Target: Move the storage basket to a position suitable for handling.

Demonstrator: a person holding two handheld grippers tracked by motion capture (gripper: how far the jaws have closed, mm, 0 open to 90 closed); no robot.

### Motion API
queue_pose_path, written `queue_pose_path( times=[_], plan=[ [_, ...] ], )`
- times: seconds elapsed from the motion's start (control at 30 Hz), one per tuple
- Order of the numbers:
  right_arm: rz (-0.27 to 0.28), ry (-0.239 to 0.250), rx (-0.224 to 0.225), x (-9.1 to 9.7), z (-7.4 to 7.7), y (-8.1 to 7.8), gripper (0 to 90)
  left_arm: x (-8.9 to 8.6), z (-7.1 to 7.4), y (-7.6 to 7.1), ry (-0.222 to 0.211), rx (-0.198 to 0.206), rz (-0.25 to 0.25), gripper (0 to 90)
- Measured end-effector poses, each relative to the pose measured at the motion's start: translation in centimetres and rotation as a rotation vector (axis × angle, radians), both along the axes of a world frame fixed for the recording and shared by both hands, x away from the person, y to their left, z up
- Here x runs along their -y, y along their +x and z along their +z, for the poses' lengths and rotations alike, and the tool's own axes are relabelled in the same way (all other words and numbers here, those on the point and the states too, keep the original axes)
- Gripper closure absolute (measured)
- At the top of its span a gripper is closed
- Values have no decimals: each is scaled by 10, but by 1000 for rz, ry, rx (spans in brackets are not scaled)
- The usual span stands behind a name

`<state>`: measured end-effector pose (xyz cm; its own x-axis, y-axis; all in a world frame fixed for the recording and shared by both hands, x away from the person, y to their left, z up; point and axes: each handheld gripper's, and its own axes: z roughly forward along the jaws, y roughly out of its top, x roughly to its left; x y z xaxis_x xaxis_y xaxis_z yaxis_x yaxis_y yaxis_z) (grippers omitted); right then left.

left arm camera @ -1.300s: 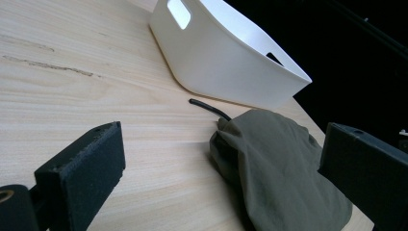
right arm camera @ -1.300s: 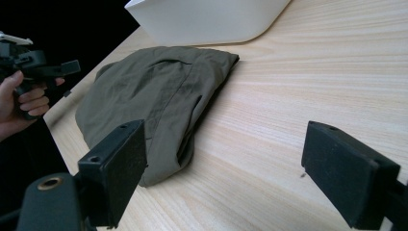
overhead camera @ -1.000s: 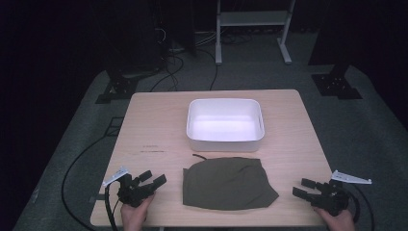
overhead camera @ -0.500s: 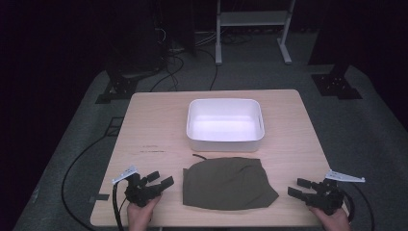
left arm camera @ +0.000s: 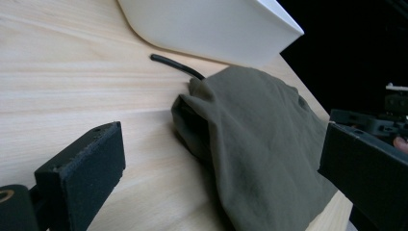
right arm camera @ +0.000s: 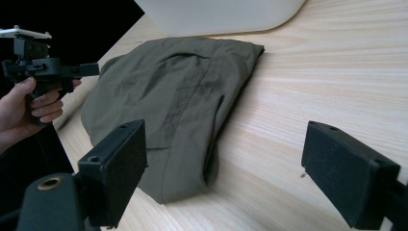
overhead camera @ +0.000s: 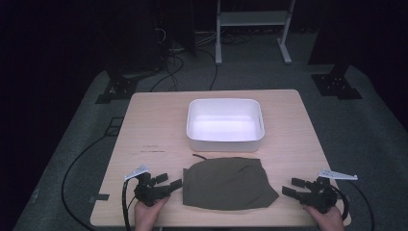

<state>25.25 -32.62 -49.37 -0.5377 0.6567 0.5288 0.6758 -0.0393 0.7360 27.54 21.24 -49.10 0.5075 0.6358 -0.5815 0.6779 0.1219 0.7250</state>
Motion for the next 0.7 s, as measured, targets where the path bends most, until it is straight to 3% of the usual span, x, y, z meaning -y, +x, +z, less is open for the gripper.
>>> queue_pose_path(
  times=[0.1, 0.43, 0.7],
  plan=[
    [10, -13, -5, -7, 1, 2, 154, 5, -2, 1, 24, -15, -23, 11],
    [23, -47, -40, -20, -1, 7, 154, 18, -9, 4, 37, -70, -68, 12],
    [49, -31, -75, -32, -2, 15, 154, 28, -13, 7, 40, -91, -77, 14]
  ],
)
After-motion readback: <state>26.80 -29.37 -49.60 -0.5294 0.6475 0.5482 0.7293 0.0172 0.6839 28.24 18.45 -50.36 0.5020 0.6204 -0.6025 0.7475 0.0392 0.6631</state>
